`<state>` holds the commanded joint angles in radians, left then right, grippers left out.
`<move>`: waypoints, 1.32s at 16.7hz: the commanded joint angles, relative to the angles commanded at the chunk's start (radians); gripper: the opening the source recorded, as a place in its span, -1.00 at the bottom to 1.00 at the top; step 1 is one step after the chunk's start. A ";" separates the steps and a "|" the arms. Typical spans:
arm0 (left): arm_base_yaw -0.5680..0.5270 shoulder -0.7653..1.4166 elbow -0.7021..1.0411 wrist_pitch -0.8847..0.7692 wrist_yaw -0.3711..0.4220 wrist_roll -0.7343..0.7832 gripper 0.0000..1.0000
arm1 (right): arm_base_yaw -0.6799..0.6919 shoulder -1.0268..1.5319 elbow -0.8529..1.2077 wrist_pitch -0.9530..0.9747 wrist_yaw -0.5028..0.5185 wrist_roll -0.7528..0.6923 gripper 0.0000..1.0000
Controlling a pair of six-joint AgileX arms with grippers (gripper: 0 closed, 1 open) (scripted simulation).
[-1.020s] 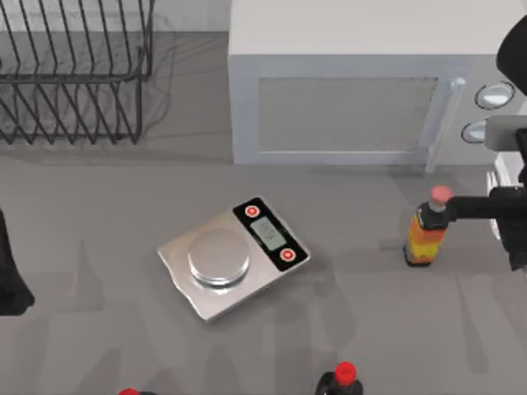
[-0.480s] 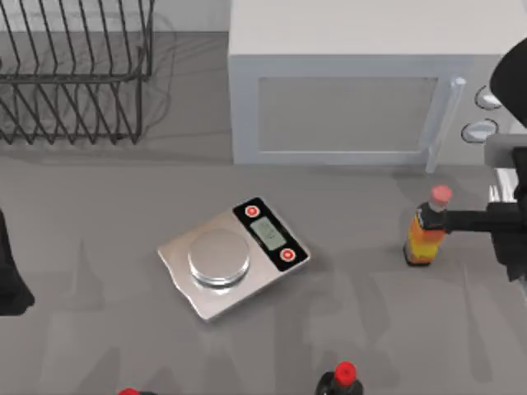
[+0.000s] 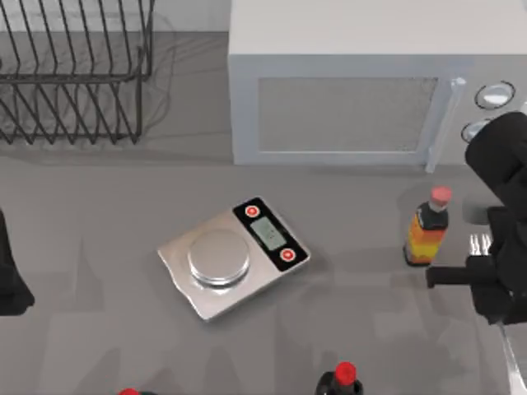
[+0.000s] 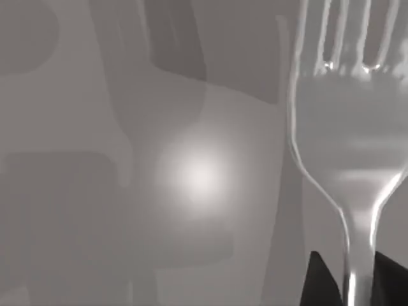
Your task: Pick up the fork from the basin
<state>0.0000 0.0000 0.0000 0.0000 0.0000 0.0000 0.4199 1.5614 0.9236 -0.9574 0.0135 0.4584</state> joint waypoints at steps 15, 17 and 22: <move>0.000 0.000 0.000 0.000 0.000 0.000 1.00 | 0.013 0.016 -0.014 0.055 -0.013 -0.016 0.21; 0.000 0.000 0.000 0.000 0.000 0.000 1.00 | 0.013 0.016 -0.014 0.055 -0.013 -0.016 0.51; 0.000 0.000 0.000 0.000 0.000 0.000 1.00 | 0.013 0.016 -0.014 0.055 -0.013 -0.016 1.00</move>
<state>0.0000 0.0000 0.0000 0.0000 0.0000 0.0000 0.4328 1.5776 0.9096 -0.9027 0.0000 0.4429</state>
